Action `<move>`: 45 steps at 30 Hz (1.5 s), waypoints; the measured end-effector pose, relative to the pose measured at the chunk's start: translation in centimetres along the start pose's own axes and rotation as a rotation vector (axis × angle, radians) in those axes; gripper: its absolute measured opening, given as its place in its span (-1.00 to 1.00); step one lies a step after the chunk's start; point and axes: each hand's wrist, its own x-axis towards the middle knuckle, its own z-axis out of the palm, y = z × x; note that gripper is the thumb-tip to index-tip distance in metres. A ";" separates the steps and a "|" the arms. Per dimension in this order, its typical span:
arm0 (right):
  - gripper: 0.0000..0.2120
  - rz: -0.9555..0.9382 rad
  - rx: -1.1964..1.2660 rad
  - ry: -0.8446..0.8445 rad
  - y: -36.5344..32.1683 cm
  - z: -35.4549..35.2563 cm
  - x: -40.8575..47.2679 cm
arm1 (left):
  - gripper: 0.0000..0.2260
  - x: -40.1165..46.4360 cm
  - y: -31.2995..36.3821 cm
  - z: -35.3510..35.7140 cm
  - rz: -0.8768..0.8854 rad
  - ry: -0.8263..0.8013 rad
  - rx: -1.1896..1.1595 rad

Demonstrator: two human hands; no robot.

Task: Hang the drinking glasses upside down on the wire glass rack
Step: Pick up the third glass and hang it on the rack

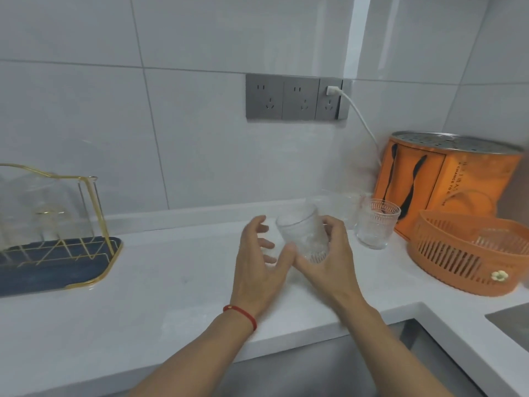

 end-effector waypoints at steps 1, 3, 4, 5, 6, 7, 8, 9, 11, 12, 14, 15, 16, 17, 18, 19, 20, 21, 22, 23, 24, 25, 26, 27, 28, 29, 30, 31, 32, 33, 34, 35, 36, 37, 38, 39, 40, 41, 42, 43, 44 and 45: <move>-0.26 -0.053 0.006 -0.049 -0.5 0.6 -0.7 | -0.37 -0.1 0.2 -0.7 -0.025 0.022 -0.041; -0.27 -0.143 0.018 -0.123 -1.7 2.0 -2.0 | -0.36 -0.3 0.3 -2.5 -0.074 0.039 -0.076; -0.27 -0.161 0.033 -0.156 -2.3 2.9 -2.5 | -0.37 -0.4 0.3 -3.6 -0.104 0.057 -0.085; -0.27 -0.156 0.057 -0.192 -2.9 3.7 -3.0 | -0.41 -0.4 0.3 -4.8 -0.146 0.085 -0.102; -0.27 -0.130 0.098 -0.230 -3.5 4.4 -3.3 | -0.45 -0.4 0.3 -6.0 -0.197 0.116 -0.137; -0.27 -0.080 0.161 -0.276 -4.1 5.0 -3.6 | -0.48 -0.4 0.3 -7.2 -0.248 0.140 -0.190; -0.31 -0.010 0.247 -0.335 -4.7 5.7 -3.8 | -0.51 -0.5 0.3 -8.4 -0.292 0.157 -0.260; -0.36 0.070 0.347 -0.400 -5.4 6.5 -4.0 | -0.52 -0.6 0.3 -9.8 -0.319 0.172 -0.326; -0.47 0.240 0.488 -0.488 -6.4 7.7 -3.9 | -0.54 -0.9 0.4 -11.5 -0.345 0.192 -0.378; -0.52 0.292 0.531 -0.517 -7.1 8.6 -3.8 | -0.55 -1.1 0.5 -12.6 -0.351 0.207 -0.365; -0.63 0.338 0.587 -0.552 -8.6 10.2 -3.8 | -0.60 -1.5 0.4 -14.9 -0.352 0.205 -0.333; -0.69 0.344 0.606 -0.559 -9.3 10.9 -3.8 | -0.63 -1.7 0.4 -16.1 -0.345 0.192 -0.296; -0.76 0.339 0.616 -0.551 -10.0 11.6 -3.8 | -0.66 -1.9 0.1 -17.6 -0.324 0.178 -0.226; -0.82 0.322 0.608 -0.533 -10.6 12.1 -3.8 | -0.70 -2.2 -0.1 -19.2 -0.292 0.173 -0.115; -0.84 0.296 0.579 -0.513 -11.2 12.5 -3.7 | -0.75 -2.5 -0.5 -20.9 -0.256 0.176 0.015; -0.82 0.264 0.530 -0.495 -11.7 12.9 -3.5 | -0.75 -2.7 -1.0 -22.8 -0.225 0.191 0.162; -0.80 0.226 0.474 -0.484 -12.4 13.3 -3.4 | -0.76 -2.9 -1.8 -24.7 -0.211 0.212 0.327; -0.77 0.178 0.429 -0.477 -13.2 13.6 -3.2 | -0.79 -3.1 -2.6 -26.7 -0.218 0.230 0.528; -0.74 0.125 0.405 -0.468 -14.1 14.0 -2.9 | -0.81 -3.4 -3.4 -28.6 -0.229 0.228 0.735; -0.71 0.080 0.395 -0.450 -15.1 14.5 -2.7 | -0.79 -3.7 -4.2 -30.2 -0.241 0.201 0.911; -0.70 0.040 0.388 -0.423 -16.2 15.1 -2.3 | -0.73 -4.0 -5.1 -31.5 -0.248 0.170 1.029; -0.69 0.001 0.379 -0.389 -17.3 16.1 -1.7 | -0.68 -4.4 -5.8 -32.4 -0.256 0.142 1.084; -0.68 -0.038 0.367 -0.345 -18.4 17.1 -1.0 | -0.64 -4.8 -6.5 -32.9 -0.254 0.124 1.098; -0.66 -0.071 0.356 -0.302 -19.4 18.2 -0.1 | -0.61 -5.1 -6.9 -33.0 -0.250 0.108 1.086; -0.61 -0.094 0.350 -0.265 -20.4 19.3 1.0 | -0.58 -5.3 -7.3 -33.1 -0.246 0.092 1.068; -0.56 -0.109 0.342 -0.234 -21.3 20.4 2.3 | -0.56 -5.4 -7.5 -33.1 -0.243 0.073 1.057; -0.52 -0.119 0.333 -0.211 -22.1 21.4 3.6 | -0.54 -5.3 -7.7 -33.0 -0.237 0.044 1.059; -0.49 -0.122 0.320 -0.203 -22.8 22.3 4.9 | -0.53 -5.2 -7.7 -33.0 -0.233 0.009 1.070; -0.49 -0.123 0.308 -0.209 -23.4 23.1 6.1 | -0.53 -5.3 -7.8 -33.0 -0.231 -0.019 1.082; -0.49 -0.124 0.294 -0.222 -23.9 23.9 7.2 | -0.53 -5.3 -7.9 -33.0 -0.232 -0.035 1.089; -0.49 -0.127 0.276 -0.241 -24.4 24.5 8.2 | -0.53 -5.3 -8.0 -33.0 -0.234 -0.044 1.092; -0.49 -0.133 0.253 -0.264 -24.8 25.1 9.1 | -0.53 -5.3 -8.1 -33.0 -0.238 -0.050 1.091; -0.50 -0.141 0.230 -0.287 -25.2 25.6 9.8 | -0.53 -5.3 -8.2 -32.9 -0.238 -0.054 1.093; -0.51 -0.152 0.208 -0.308 -25.5 26.0 10.5 | -0.53 -5.3 -8.3 -32.9 -0.234 -0.057 1.094; -0.52 -0.165 0.187 -0.329 -25.8 26.5 11.0 | -0.52 -5.2 -8.4 -32.9 -0.231 -0.059 1.094; -0.53 -0.176 0.169 -0.353 -26.1 26.9 11.5 | -0.52 -5.3 -8.5 -32.9 -0.235 -0.060 1.089; -0.55 -0.179 0.160 -0.374 -26.4 27.3 11.9 | -0.52 -5.2 -8.6 -32.9 -0.239 -0.060 1.081; -0.56 -0.174 0.158 -0.388 -26.6 27.6 12.3 | -0.52 -5.2 -8.7 -32.9 -0.242 -0.062 1.075; -0.57 -0.168 0.159 -0.393 -26.9 27.9 12.6 | -0.53 -5.2 -8.7 -32.9 -0.243 -0.062 1.071; -0.59 -0.163 0.159 -0.390 -27.1 28.2 12.8 | -0.53 -5.2 -8.8 -32.9 -0.246 -0.063 1.069; -0.60 -0.160 0.160 -0.383 -27.2 28.4 13.1 | -0.53 -5.2 -8.8 -32.9 -0.249 -0.063 1.068; -0.60 -0.159 0.165 -0.371 -27.3 28.5 13.3 | -0.54 -5.2 -8.8 -32.9 -0.254 -0.064 1.065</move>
